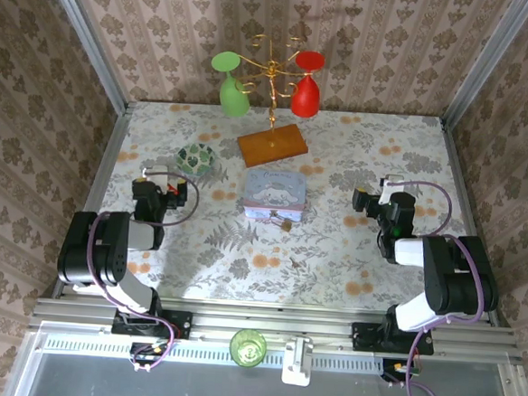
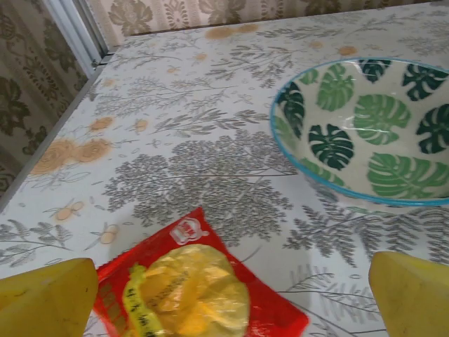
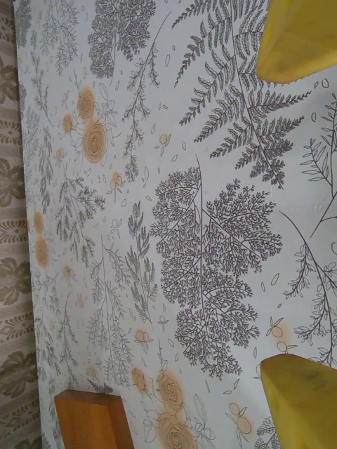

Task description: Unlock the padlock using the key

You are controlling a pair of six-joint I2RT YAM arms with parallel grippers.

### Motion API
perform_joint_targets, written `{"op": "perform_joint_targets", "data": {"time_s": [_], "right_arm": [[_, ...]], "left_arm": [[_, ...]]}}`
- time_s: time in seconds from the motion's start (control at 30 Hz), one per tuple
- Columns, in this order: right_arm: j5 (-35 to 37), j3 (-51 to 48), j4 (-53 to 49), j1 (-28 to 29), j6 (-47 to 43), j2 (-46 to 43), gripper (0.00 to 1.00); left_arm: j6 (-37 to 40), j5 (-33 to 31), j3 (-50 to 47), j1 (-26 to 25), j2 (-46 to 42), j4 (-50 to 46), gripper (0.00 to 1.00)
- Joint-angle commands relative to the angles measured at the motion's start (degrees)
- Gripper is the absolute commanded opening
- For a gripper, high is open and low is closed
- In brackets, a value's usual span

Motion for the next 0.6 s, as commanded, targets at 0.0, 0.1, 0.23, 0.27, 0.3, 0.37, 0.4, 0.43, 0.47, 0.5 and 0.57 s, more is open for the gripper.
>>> {"op": "perform_joint_targets", "data": {"time_s": [0.0,0.1,0.23,0.27,0.3,0.37,0.4,0.43,0.47,0.5,0.57], "right_arm": [[0.7,1.1,0.1,0.3,-0.8,-0.1,1.00],[0.7,1.1,0.1,0.3,-0.8,-0.1,1.00],[0.7,1.2,0.1,0.3,-0.7,0.0,1.00],[0.7,1.1,0.1,0.3,-0.8,0.0,1.00],[0.7,1.1,0.1,0.4,-0.7,-0.1,1.00],[0.7,1.1,0.1,0.3,-0.8,0.0,1.00],[0.7,1.1,0.1,0.3,-0.8,-0.1,1.00],[0.7,1.2,0.1,0.3,-0.8,-0.1,1.00],[0.7,1.2,0.1,0.3,-0.8,0.0,1.00],[0.7,1.1,0.1,0.3,-0.8,-0.1,1.00],[0.7,1.1,0.1,0.3,-0.8,0.0,1.00]], "left_arm": [[-0.2,6.0,0.9,0.6,-0.3,0.5,1.00],[0.5,5.7,1.7,0.0,-0.4,-1.1,1.00],[0.4,5.7,1.7,0.0,-0.3,-1.0,1.00],[0.4,5.8,1.7,0.0,-0.4,-1.1,1.00],[0.4,5.7,1.7,0.0,-0.3,-1.1,1.00],[0.5,5.7,1.7,0.0,-0.4,-1.0,1.00],[0.4,5.7,1.7,0.0,-0.3,-1.1,1.00],[0.4,5.7,1.7,0.0,-0.4,-1.0,1.00],[0.4,5.7,1.7,0.0,-0.3,-1.0,1.00],[0.4,5.7,1.7,0.0,-0.3,-1.0,1.00],[0.5,5.7,1.8,0.0,-0.4,-1.0,1.00]]}}
